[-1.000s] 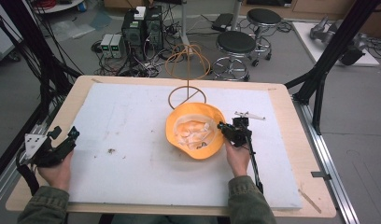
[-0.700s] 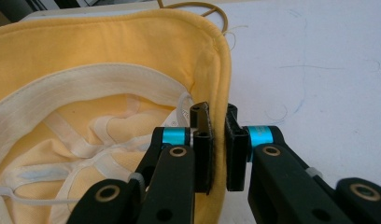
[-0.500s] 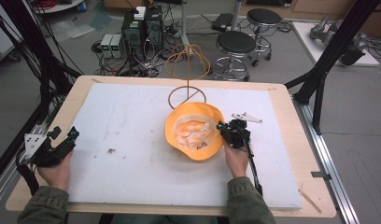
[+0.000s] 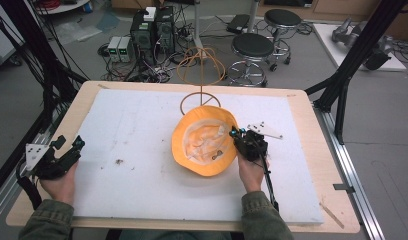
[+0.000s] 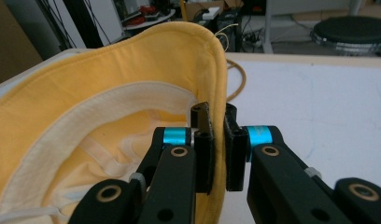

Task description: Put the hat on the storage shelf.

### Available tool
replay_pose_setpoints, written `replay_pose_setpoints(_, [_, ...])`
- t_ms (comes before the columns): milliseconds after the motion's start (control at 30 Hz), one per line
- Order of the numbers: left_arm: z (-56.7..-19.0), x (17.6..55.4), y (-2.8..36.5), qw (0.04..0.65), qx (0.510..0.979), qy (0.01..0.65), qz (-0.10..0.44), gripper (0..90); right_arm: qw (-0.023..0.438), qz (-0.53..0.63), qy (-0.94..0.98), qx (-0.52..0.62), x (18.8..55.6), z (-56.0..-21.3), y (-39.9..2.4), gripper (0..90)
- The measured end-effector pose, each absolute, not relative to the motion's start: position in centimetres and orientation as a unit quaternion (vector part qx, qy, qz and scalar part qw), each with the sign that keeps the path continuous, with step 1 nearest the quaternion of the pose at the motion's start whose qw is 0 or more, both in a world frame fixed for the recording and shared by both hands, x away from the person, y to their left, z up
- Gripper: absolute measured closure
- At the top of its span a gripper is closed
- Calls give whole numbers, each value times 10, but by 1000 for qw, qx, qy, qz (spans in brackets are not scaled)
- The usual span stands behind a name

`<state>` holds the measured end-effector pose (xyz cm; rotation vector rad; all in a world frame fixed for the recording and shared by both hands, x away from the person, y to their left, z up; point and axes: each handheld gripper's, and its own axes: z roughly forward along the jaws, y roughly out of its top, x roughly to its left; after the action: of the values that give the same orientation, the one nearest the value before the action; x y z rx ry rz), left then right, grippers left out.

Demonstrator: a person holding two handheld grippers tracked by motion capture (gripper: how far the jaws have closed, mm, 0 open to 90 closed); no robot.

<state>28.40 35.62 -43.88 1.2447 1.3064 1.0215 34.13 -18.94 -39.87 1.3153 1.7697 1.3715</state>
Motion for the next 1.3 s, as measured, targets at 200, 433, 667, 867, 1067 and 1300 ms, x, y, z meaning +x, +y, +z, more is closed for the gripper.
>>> replay_pose_setpoints(200, [-439,285,357,507,517,544,424,396,326,521,646,452,331,-377,-188,857])
replay_pose_setpoints(433, [-439,284,356,506,520,543,422,396,336,538,616,466,336,-368,-198,858])
replay_pose_setpoints(667, [-440,285,357,505,519,546,423,396,362,564,593,445,347,-337,-207,859])
replay_pose_setpoints(867, [-440,286,357,503,520,545,423,396,371,610,554,428,367,-306,-216,858])
replay_pose_setpoints(1067, [-440,286,357,502,518,549,423,396,419,609,548,392,381,-280,-213,857])
replay_pose_setpoints(1300, [-441,287,357,502,518,549,422,397,448,622,529,364,400,-251,-212,857])
